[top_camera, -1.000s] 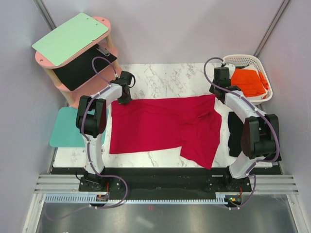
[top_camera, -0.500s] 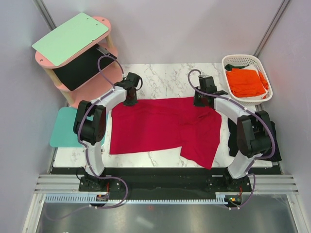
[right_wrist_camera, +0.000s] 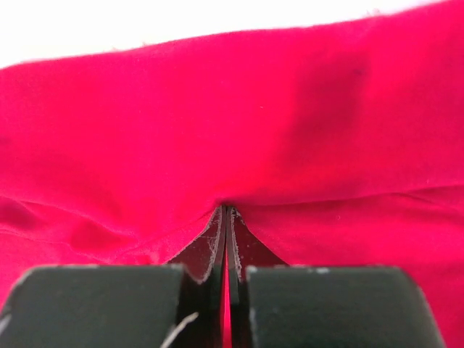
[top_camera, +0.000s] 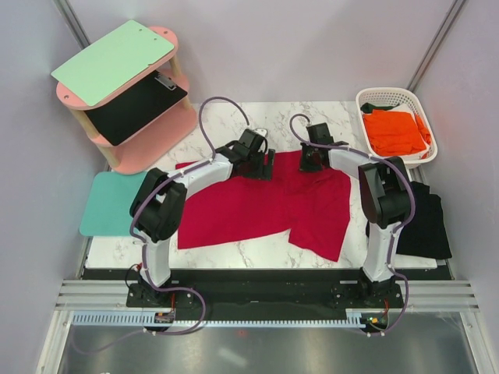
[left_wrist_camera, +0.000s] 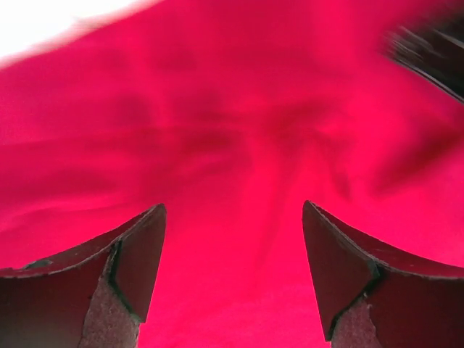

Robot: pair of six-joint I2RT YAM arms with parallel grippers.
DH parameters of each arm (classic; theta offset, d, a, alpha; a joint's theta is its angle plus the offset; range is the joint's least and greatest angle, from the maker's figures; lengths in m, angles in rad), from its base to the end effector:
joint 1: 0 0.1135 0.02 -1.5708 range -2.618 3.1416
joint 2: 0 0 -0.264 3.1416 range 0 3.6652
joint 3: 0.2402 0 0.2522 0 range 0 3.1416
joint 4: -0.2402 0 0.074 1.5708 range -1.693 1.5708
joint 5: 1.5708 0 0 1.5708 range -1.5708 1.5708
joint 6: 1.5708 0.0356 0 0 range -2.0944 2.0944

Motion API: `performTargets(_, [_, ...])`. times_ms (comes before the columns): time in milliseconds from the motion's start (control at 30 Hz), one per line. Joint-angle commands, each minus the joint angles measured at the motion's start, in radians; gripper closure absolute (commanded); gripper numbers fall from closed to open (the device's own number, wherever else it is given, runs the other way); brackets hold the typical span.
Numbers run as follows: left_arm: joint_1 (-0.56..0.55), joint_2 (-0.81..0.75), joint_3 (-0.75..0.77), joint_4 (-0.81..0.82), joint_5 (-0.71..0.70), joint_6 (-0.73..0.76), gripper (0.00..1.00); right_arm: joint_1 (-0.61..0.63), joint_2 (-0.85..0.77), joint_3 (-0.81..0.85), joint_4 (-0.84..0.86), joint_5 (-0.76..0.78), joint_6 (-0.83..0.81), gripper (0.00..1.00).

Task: Fold and stack the t-shirts
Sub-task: Fold the flattened tshirt in 1/3 of the way

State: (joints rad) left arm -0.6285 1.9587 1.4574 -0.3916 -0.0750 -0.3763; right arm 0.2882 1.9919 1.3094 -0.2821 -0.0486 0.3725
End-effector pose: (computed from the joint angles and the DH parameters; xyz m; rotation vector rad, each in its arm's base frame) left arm 0.3512 -0.2519 0.2075 0.2807 2.4758 -0.3411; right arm 0.4005 0.1205 0.1565 0.0886 2.5636 0.3192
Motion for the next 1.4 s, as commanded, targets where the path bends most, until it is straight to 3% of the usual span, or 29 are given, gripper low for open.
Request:
performTargets(0, [-0.031, -0.044, -0.034, 0.186, 0.182, 0.011, 0.18, 0.006, 0.128, 0.054, -0.002, -0.036, 0.022, 0.96])
performTargets(133, [-0.063, -0.012, -0.019, 0.241, 0.210, -0.004, 0.19, 0.006, 0.185, 0.103, 0.008, -0.028, 0.032, 0.96])
performTargets(267, [-0.071, 0.014, 0.007, 0.208, 0.149, -0.010, 0.21, 0.003, 0.234, 0.159, 0.018, -0.045, 0.026, 0.95])
performTargets(400, [-0.066, 0.000, 0.012, 0.120, 0.009, 0.016, 0.22, 0.002, 0.132, 0.111, 0.063, -0.054, 0.020, 0.94])
performTargets(600, [-0.059, -0.067, -0.045, 0.041, -0.081, 0.022, 0.23, 0.003, -0.060, 0.027, 0.051, -0.039, 0.014, 0.89])
performTargets(700, [-0.050, -0.104, -0.104, -0.006, -0.130, -0.006, 0.34, 0.005, -0.122, -0.013, 0.018, -0.034, 0.000, 0.88])
performTargets(800, [-0.019, -0.127, -0.164, -0.062, -0.147, -0.056, 0.77, 0.008, -0.168, -0.068, 0.011, -0.011, -0.003, 0.88])
performTargets(833, [-0.010, -0.132, -0.181, -0.084, -0.147, -0.070, 0.98, 0.008, -0.173, -0.078, 0.009, -0.001, -0.010, 0.88])
performTargets(1067, [0.090, -0.107, -0.261, -0.151, -0.132, -0.127, 0.98, 0.019, -0.177, -0.119, -0.012, 0.013, -0.012, 0.86])
performTargets(1133, [0.099, -0.100, -0.266, -0.158, -0.131, -0.130, 0.98, 0.019, -0.189, -0.127, -0.012, 0.027, -0.011, 0.79])
performTargets(1200, [0.105, -0.095, -0.270, -0.164, -0.134, -0.134, 0.98, 0.019, -0.206, -0.136, -0.022, 0.039, 0.000, 0.63])
performTargets(1300, [0.108, -0.075, -0.266, -0.167, -0.135, -0.133, 0.98, 0.017, -0.255, -0.165, -0.026, 0.065, 0.034, 0.48])
performTargets(1367, [0.110, -0.060, -0.256, -0.171, -0.141, -0.133, 0.98, 0.014, -0.297, -0.177, -0.019, 0.076, 0.051, 0.43])
